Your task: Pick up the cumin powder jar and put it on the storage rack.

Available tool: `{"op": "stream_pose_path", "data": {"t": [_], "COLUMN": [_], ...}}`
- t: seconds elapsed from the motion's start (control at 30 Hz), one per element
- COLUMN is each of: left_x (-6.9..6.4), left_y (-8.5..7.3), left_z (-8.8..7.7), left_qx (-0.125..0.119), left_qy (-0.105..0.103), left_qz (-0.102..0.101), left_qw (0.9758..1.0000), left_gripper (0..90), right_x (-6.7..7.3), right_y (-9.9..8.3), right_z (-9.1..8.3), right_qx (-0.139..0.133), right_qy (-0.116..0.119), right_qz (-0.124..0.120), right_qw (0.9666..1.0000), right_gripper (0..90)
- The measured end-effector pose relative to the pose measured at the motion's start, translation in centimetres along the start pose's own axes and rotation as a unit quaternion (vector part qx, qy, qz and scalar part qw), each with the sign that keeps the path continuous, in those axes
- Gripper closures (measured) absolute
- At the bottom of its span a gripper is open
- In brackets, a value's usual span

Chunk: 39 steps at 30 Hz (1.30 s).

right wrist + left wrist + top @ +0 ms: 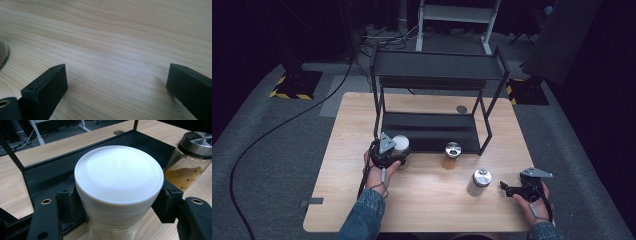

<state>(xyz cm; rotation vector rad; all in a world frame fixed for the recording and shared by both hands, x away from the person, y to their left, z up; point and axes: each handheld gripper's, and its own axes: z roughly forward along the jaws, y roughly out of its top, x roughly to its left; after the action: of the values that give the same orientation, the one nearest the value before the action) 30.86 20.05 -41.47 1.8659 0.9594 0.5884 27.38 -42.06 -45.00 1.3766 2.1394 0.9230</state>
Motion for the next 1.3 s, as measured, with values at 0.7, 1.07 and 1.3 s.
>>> {"op": "stream_pose_path", "data": {"t": [0.7,1.07,1.3], "left_x": [0.2,1.7,2.1], "left_y": [3.6,5.2,5.5], "left_z": [-1.4,-0.3,0.7], "left_qx": [-0.011,-0.014,-0.012], "left_qy": [-0.005,-0.007,0.004], "left_qz": [0.004,-0.015,-0.03], "left_qw": [0.9999,0.9998,0.9995], "left_gripper": [33.3,33.3,33.3], "right_x": [0.0,0.0,0.0], "right_y": [0.0,0.0,0.0], "right_z": [0.0,0.0,0.0], "right_qx": [0.0,0.0,0.0], "right_qy": [0.0,0.0,0.0], "right_qz": [0.0,0.0,0.0], "right_qw": [1.0,1.0,1.0], "right_gripper": [3.1,3.1,3.1]}}
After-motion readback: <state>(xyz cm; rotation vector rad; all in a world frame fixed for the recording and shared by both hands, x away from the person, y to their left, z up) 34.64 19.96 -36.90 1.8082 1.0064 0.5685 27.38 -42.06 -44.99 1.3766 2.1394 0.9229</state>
